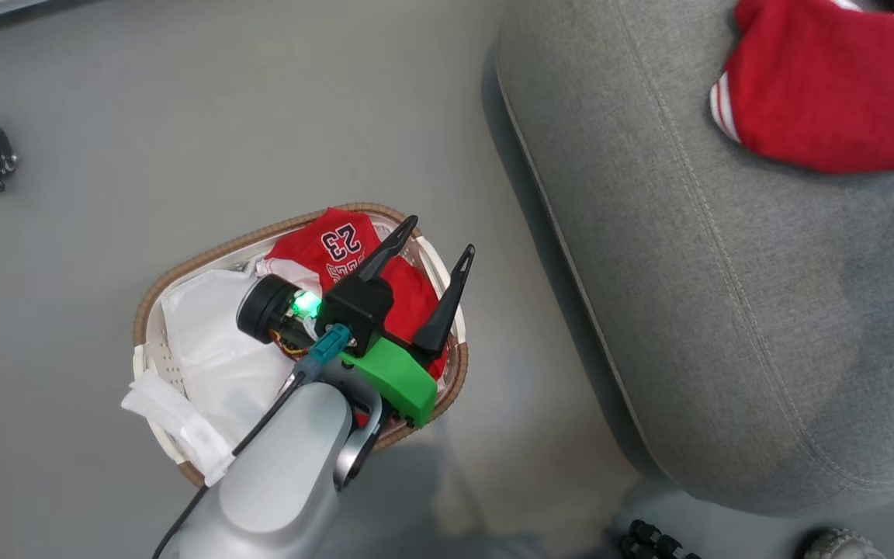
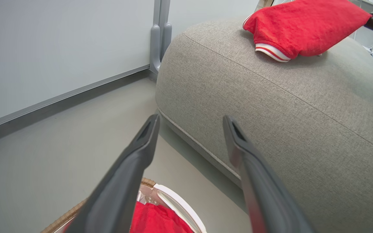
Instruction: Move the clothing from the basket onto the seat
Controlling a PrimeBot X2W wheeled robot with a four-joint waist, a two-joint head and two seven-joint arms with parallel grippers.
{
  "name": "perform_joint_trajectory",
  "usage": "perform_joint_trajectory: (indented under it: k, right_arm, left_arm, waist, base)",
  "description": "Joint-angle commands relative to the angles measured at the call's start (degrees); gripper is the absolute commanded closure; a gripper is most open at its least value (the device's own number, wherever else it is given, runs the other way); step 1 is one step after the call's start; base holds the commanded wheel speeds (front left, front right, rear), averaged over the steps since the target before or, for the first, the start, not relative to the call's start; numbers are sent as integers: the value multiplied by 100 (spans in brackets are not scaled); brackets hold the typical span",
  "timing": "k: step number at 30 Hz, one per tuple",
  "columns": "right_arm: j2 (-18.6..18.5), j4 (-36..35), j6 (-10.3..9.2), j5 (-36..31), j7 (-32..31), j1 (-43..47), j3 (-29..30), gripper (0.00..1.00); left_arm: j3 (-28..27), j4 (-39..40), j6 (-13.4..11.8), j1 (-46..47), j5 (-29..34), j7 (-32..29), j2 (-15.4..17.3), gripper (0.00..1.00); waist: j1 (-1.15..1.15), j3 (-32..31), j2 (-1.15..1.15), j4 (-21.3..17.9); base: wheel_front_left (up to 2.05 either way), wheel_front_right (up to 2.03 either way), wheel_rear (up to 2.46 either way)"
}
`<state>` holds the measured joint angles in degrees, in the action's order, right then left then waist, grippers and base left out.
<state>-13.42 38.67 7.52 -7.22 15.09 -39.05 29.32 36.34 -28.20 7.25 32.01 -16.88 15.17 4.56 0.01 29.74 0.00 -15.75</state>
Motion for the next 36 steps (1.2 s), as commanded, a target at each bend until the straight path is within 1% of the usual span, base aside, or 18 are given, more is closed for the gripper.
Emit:
perform_joint_trajectory:
  k: [1, 5, 9, 11, 16, 19, 24, 26, 30, 36]
  right_arm:
    - [-4, -3, -6, 47, 11, 206, 51, 0]
    - [82, -95, -6, 145, 11, 706, 21, 0]
    - [180, -343, -6, 315, 11, 1035, -150, 0]
    - [254, -538, -6, 401, 11, 1162, -316, 0]
    - [390, -1075, -6, 699, 11, 1396, -964, 0]
    - [523, -1314, -6, 933, 11, 1491, -1304, 0]
    - [720, -1503, -6, 1167, 11, 1639, -1668, 0]
    - [817, -1528, -6, 1252, 11, 1706, -1870, 0]
    - [921, -1550, -6, 1354, 11, 1820, -2038, 0]
    - [997, -1499, -6, 1369, 11, 2041, -2219, 0]
  left_arm:
    - [-39, -26, 17, -94, -8, -4, -4, 0]
    - [-142, -101, -29, -278, -59, -4, -49, 0]
    - [-310, -113, -103, -488, -98, -4, -80, 0]
    - [-414, -114, -130, -623, -116, -4, -90, 0]
    - [-760, -43, -219, -948, -140, -4, -105, 0]
    - [-1029, 20, -287, -1152, -123, -4, -110, 0]
    - [-1503, 104, -381, -1423, -53, -4, -121, 0]
    - [-1816, 140, -433, -1594, 25, -4, -121, 0]
    - [-2235, 217, -478, -1807, 143, -4, -125, 0]
    - [-2749, 313, -457, -2179, 317, -4, -138, 0]
  waist:
    - [-1, -235, 0, -38]
    - [-1, -562, 0, -29]
    - [-1, -889, 0, 6]
    - [-1, -1040, 0, 46]
    - [-1, -1419, 0, 236]
    - [-1, -1613, 0, 395]
    - [-1, -1862, 0, 701]
    - [-1, -1983, 0, 873]
    - [-1, -2138, 0, 1054]
    - [-1, -2375, 0, 1244]
  base:
    - [0, 0, 0]
    - [0, 0, 0]
    - [0, 0, 0]
    - [0, 0, 0]
    - [0, 0, 0]
    - [0, 0, 0]
    - [0, 0, 0]
    - [0, 0, 0]
    - [0, 0, 0]
    - [0, 0, 0]
